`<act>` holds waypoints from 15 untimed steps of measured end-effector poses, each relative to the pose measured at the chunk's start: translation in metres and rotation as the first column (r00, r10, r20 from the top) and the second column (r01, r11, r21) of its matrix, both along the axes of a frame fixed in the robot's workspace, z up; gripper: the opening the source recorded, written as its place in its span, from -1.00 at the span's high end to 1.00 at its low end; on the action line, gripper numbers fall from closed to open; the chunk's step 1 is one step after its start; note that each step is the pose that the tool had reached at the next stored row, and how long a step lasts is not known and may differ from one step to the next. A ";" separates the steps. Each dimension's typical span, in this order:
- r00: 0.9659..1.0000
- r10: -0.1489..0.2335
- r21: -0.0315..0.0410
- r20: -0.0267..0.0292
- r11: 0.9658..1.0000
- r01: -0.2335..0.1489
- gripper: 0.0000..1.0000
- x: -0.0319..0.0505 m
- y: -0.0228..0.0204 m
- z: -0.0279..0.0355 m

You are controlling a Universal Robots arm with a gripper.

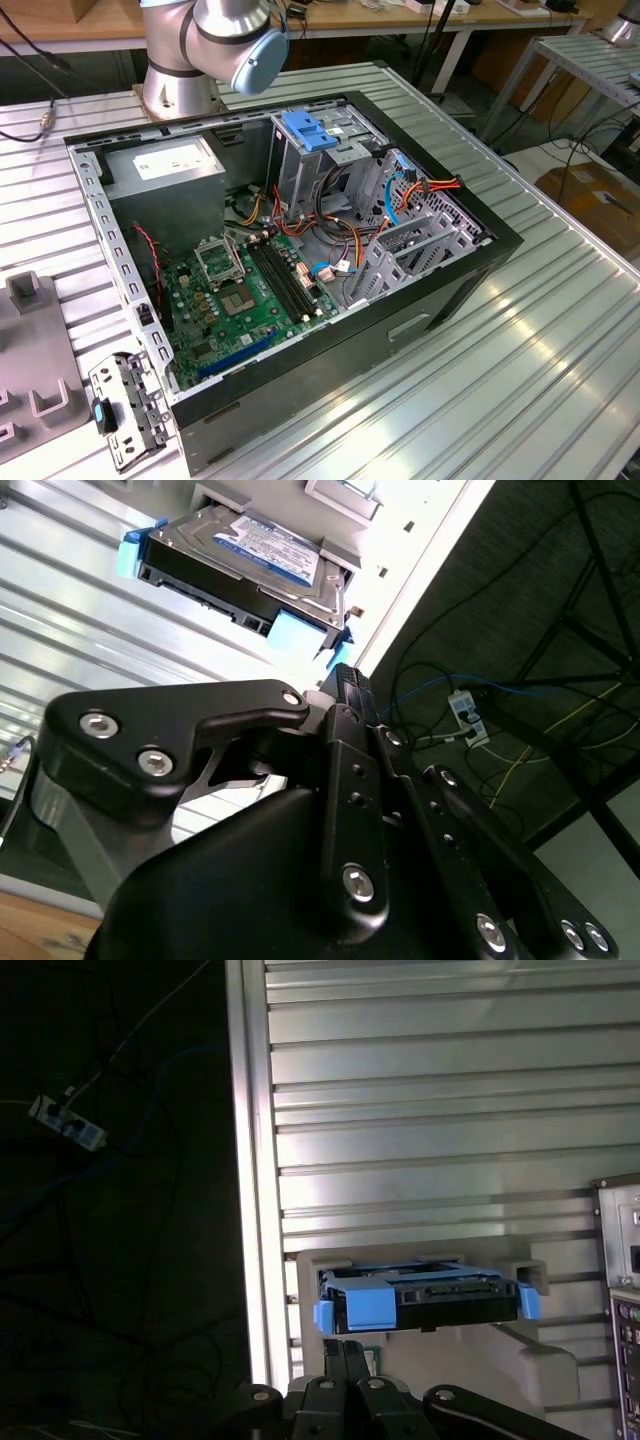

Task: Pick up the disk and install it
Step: 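Pick up the disk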

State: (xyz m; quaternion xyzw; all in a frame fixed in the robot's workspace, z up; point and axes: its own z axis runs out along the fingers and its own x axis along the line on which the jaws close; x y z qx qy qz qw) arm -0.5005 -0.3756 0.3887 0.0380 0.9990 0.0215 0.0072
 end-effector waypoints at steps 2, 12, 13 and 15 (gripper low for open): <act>1.000 0.000 0.000 0.000 1.000 0.000 0.79 -0.0012 0.0000 0.0000; 1.000 0.000 0.000 0.000 1.000 0.000 0.79 -0.0072 0.0000 0.0001; 1.000 0.000 0.000 0.000 1.000 0.000 0.79 -0.0077 0.0000 0.0000; 1.000 0.000 0.000 0.000 1.000 0.000 0.79 -0.0090 0.0000 0.0000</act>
